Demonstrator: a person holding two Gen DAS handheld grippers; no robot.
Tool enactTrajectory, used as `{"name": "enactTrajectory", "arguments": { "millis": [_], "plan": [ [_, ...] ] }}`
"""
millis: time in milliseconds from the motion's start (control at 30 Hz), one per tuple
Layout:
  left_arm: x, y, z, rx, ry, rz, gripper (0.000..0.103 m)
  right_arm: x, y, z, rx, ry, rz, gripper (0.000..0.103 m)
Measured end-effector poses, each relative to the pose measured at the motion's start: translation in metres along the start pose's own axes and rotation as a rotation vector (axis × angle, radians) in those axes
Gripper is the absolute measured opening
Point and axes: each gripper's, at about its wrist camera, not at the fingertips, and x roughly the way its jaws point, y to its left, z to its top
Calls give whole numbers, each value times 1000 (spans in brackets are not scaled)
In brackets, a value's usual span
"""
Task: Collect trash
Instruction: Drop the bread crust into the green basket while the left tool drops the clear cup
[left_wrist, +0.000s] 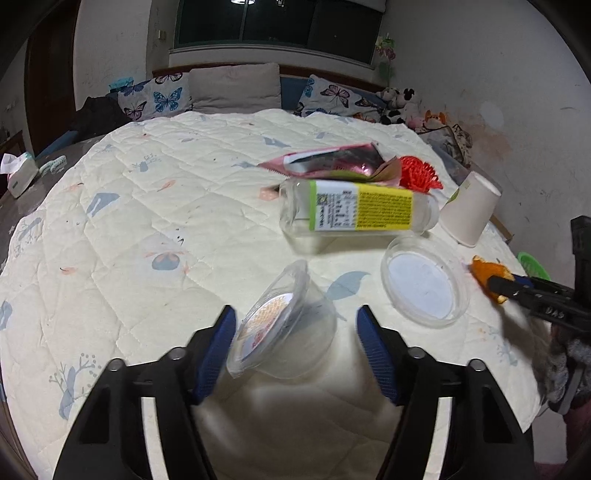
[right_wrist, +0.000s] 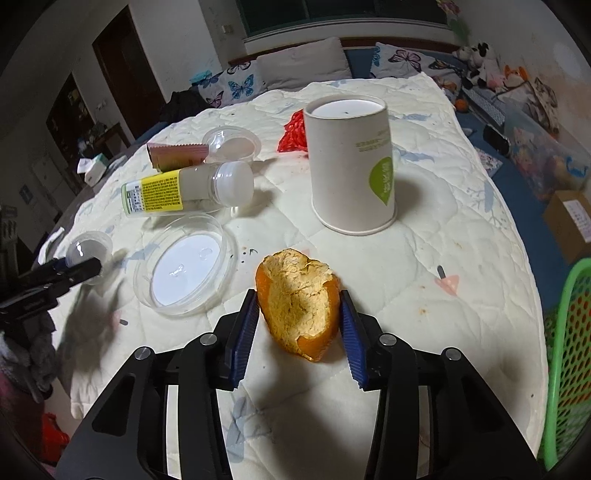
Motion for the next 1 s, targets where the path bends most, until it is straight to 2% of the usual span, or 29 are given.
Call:
{"name": "enactTrajectory", "arguments": {
  "millis": [67, 133, 200, 233, 267, 433, 600, 800, 1000],
  "plan": [
    [2, 3, -1, -11, 6, 2, 53, -3, 0, -1, 9, -3, 2, 43],
    [2, 3, -2, -10, 1, 6, 51, -6, -2, -2, 20, -7, 7, 42],
    [-2, 1, -2, 3, -13, 12, 44, -10, -5, -4, 33, -11, 12, 42],
    [-3, -1, -2, 11, -18, 11, 36, -11, -6, -5, 35, -13, 12, 42],
    [-5, -3, -2, 15, -22, 10, 35, -13, -7, -5, 38, -15, 12, 42],
    [-16, -13, 4, 5, -43, -48, 32, -27, -11, -9, 48, -36, 5, 42],
    [-30, -43, 15, 41, -82, -119, 31, -50, -21, -13, 64, -74, -10, 41],
    [-30, -95, 30, 108, -83, -254, 31, -80, -49, -22, 111, -122, -59, 41],
    [-15, -166, 40, 205, -48, -376, 31, -110, -101, -44, 209, -145, -155, 41]
  ]
}}
